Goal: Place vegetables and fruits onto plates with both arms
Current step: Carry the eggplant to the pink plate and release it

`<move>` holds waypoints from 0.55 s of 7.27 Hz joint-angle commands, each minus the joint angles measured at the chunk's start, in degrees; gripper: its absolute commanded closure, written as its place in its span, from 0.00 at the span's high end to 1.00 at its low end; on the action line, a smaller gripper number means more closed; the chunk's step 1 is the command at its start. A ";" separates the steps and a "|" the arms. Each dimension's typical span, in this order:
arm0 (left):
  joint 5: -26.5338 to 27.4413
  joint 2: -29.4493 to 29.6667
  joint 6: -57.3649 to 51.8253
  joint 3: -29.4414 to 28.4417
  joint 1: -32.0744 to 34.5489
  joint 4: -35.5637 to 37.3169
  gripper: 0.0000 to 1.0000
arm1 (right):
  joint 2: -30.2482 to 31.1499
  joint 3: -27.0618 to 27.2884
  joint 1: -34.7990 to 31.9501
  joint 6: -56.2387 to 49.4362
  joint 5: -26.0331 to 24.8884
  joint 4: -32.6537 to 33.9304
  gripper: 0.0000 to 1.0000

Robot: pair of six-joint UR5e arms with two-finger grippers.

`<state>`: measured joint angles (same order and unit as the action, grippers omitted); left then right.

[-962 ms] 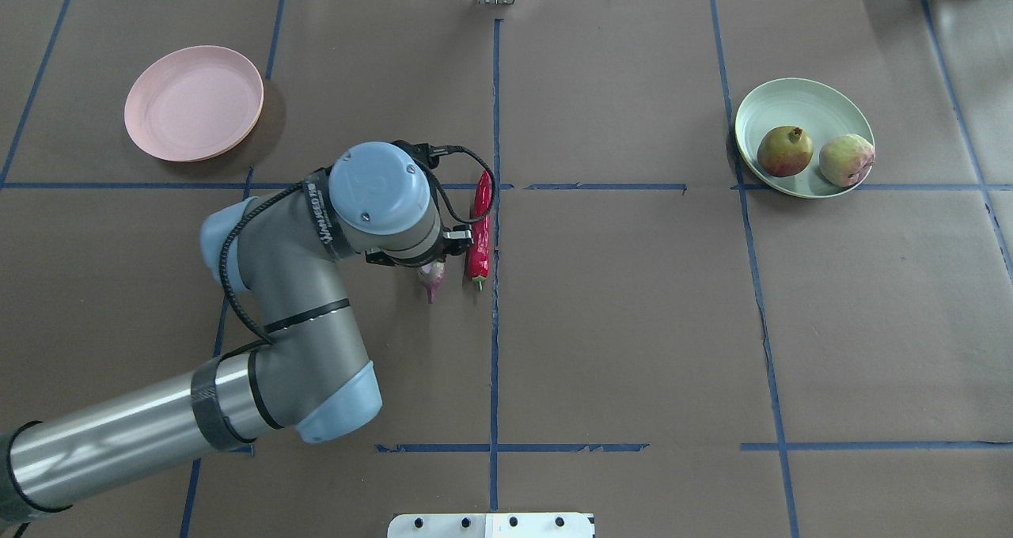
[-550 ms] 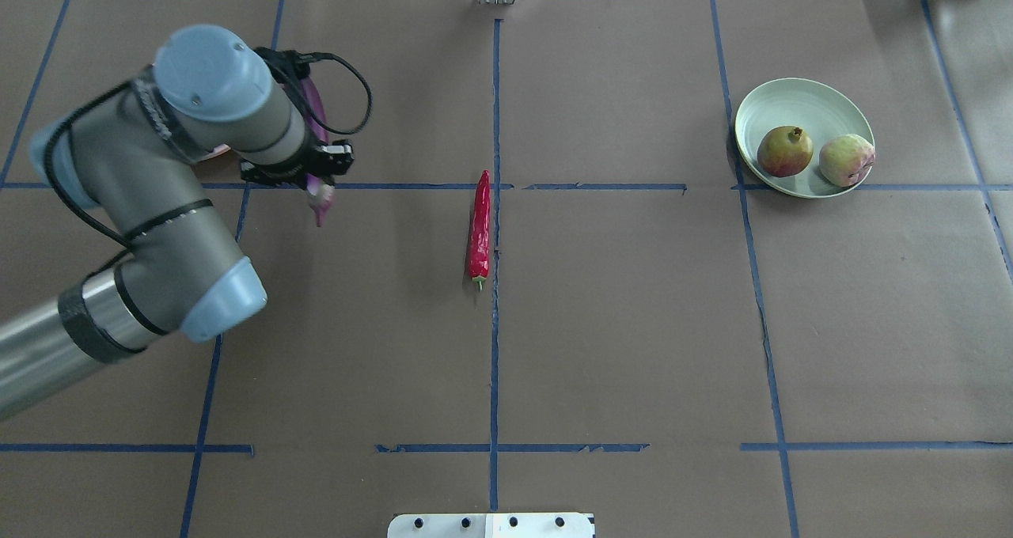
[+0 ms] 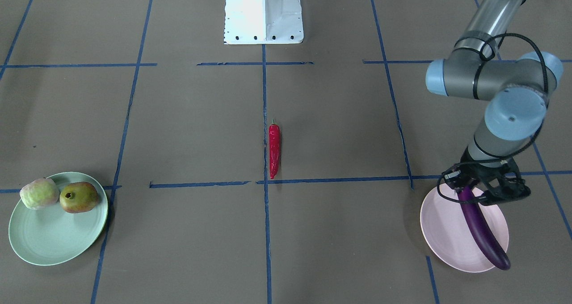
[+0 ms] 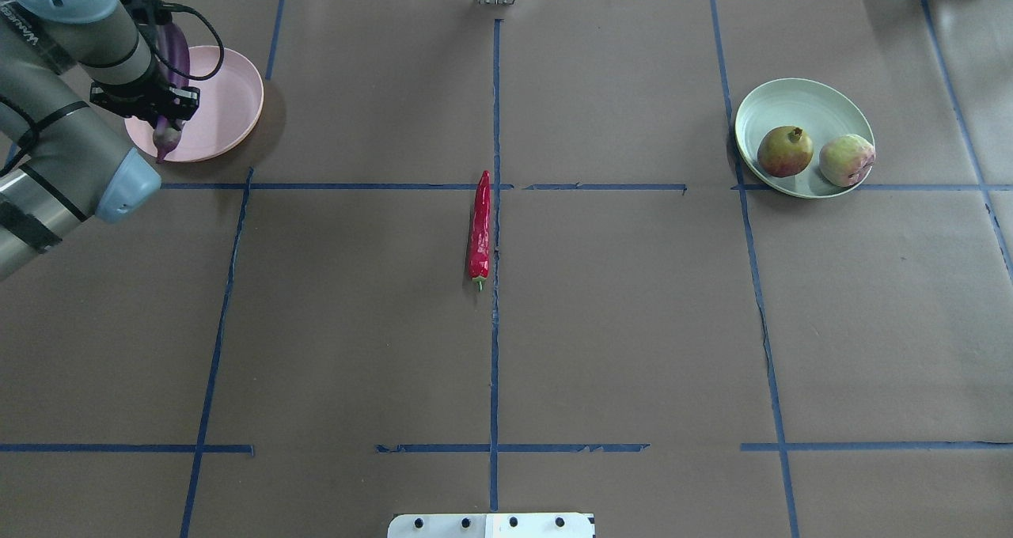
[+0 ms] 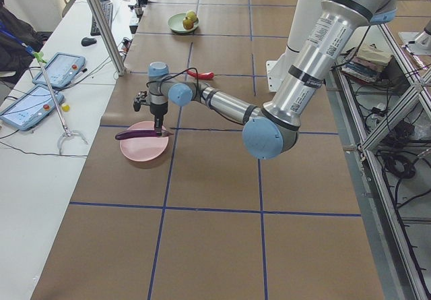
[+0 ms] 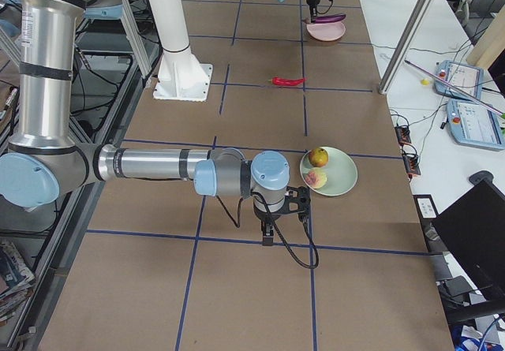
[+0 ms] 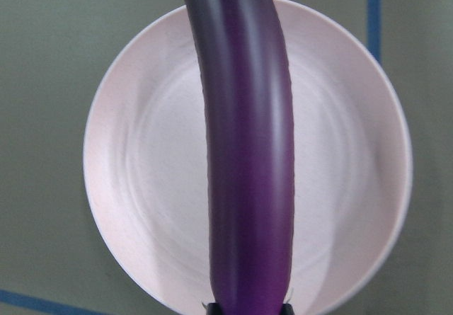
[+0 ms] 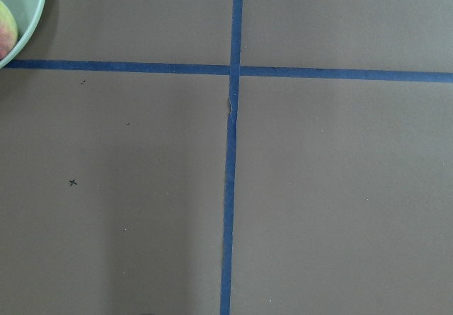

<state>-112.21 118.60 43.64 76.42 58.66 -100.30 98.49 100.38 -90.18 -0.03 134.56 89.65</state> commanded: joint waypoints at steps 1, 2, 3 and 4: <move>-4.48 0.57 -2.86 -4.35 1.19 -3.76 1.00 | 0.04 0.16 0.00 0.03 0.00 0.00 1.00; -7.38 0.58 -2.86 -3.14 1.19 -3.59 1.00 | 0.04 0.17 0.00 -0.06 0.00 0.00 1.00; -10.54 0.49 -2.86 0.27 1.45 -2.63 1.00 | 0.04 0.17 0.00 -0.06 0.00 0.00 1.00; -13.10 0.75 -1.99 4.13 1.45 -0.19 1.00 | 0.04 0.17 0.00 0.03 0.00 0.00 1.00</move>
<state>-121.84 119.17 41.03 76.42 60.01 -102.60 98.52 100.54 -90.17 -0.06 134.56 89.65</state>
